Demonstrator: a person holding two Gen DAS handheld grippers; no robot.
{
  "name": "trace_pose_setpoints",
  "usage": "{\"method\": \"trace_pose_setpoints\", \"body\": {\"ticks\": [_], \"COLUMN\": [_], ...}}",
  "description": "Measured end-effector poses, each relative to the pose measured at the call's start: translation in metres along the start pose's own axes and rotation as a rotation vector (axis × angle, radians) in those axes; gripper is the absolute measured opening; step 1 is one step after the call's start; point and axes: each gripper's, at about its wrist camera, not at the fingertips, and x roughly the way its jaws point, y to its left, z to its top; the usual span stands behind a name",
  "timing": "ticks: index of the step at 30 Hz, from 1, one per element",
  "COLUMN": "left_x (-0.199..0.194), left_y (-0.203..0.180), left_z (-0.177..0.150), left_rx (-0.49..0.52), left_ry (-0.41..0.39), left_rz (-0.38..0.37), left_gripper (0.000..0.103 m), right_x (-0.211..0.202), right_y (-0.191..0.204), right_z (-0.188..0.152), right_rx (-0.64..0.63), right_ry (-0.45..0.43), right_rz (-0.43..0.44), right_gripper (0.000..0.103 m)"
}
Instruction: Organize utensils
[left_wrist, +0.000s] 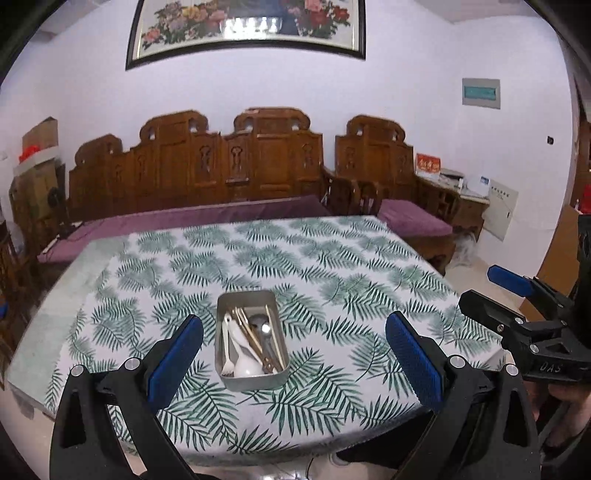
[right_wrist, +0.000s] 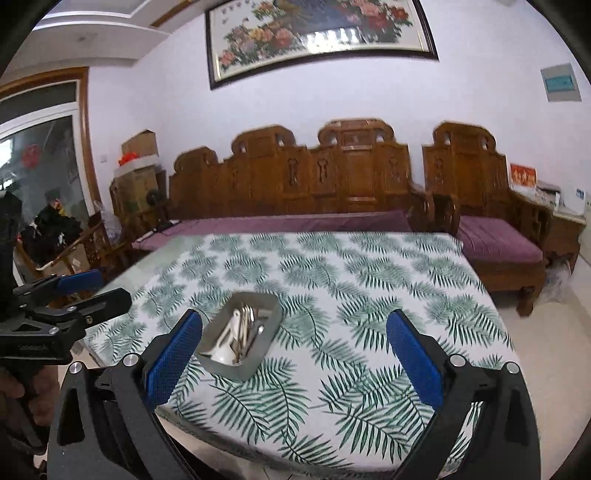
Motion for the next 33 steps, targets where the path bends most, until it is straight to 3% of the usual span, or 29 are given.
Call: {"method": "trace_pose_setpoints", "body": {"ticks": [10, 33], "left_x": [-0.037, -0.037], "left_y": [-0.003, 0.0], "left_z": [0.011, 0.007], "left_rx": [-0.007, -0.013], "left_ry": [-0.09, -0.091], "left_rz": [0.012, 0.012], "left_gripper": [0.095, 0.095], "right_x": [-0.03, -0.029], "right_y": [0.013, 0.011], "right_z": [0.016, 0.016], "right_rx": [-0.02, -0.014], "right_ry": [-0.069, -0.066], "right_rz": [0.02, 0.025], "right_gripper": [0.1, 0.1]}}
